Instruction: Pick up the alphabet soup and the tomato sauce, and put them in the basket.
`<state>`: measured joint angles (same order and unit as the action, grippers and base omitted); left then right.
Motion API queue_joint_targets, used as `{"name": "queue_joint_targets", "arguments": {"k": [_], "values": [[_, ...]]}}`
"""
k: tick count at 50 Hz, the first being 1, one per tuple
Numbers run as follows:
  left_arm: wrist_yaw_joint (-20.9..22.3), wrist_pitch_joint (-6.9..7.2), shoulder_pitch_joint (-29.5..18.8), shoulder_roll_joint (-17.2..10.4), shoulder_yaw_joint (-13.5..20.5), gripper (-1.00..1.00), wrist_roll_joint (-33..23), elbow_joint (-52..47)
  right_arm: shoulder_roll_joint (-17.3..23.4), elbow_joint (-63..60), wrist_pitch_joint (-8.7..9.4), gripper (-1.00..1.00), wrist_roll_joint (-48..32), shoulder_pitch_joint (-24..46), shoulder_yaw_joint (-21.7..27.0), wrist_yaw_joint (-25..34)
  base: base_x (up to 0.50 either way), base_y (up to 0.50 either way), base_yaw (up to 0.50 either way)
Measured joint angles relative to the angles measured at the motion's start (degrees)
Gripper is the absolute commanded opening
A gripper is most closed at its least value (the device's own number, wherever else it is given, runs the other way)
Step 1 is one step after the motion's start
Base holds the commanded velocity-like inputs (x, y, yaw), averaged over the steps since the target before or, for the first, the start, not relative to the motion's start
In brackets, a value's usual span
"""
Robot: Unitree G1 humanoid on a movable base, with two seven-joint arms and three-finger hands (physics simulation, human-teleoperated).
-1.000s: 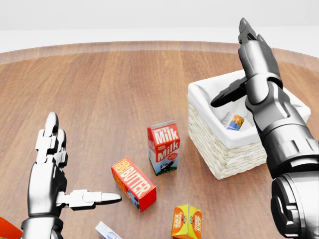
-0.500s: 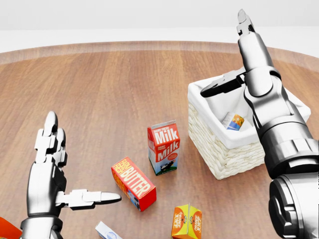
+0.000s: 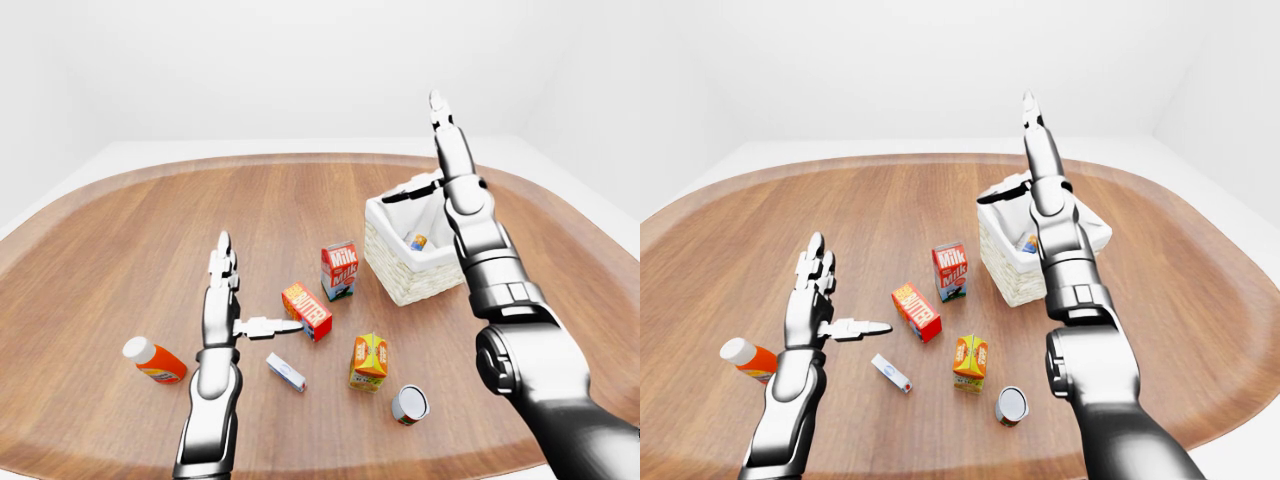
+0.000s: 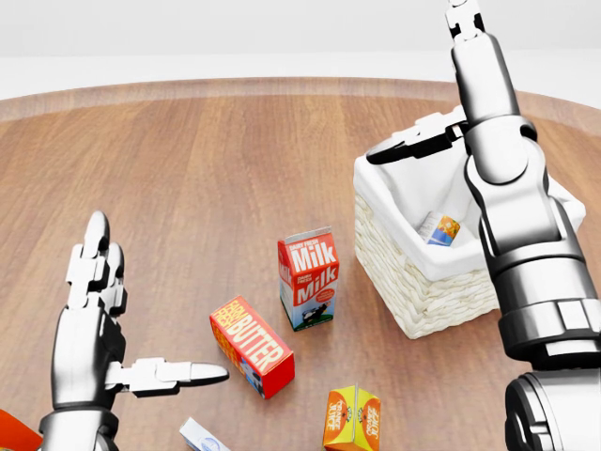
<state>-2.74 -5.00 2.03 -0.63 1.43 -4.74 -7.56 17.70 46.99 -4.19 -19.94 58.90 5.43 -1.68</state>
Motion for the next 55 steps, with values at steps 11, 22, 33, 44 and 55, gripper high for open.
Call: {"name": "queue_joint_targets", "arguments": {"k": [11, 22, 33, 44, 55], "values": [[-0.04, 0.0, -0.07, -0.01, 0.02, 1.0, -0.02, 0.02, -0.97, -15.84, 5.81, 1.0, 1.27, -5.32, 0.46, 2.92, 0.0, 0.0, 0.0], [-0.03, 0.0, 0.01, -0.02, 0.04, 1.0, -0.02, -0.06, -2.17, -27.37, 9.19, 1.0, 1.95, -9.96, 0.63, 4.92, 0.0, 0.0, 0.0], [-0.06, 0.0, 0.08, 0.0, 0.04, 1.0, -0.05, -0.27, -3.51, -36.89, 9.19, 1.0, 3.18, -14.33, 0.8, 6.25, 0.0, 0.0, 0.0], [-0.1, 0.0, 0.07, 0.0, 0.07, 1.0, -0.04, -0.43, -4.63, -45.18, 9.19, 1.0, 4.45, -18.88, 0.86, 7.1, 0.0, 0.0, 0.0], [-0.18, 0.0, 0.02, -0.01, 0.1, 1.0, -0.05, -0.19, -5.6, -53.35, 9.19, 1.0, 5.02, -23.56, 0.99, 8.12, 0.0, 0.0, 0.0]]}}
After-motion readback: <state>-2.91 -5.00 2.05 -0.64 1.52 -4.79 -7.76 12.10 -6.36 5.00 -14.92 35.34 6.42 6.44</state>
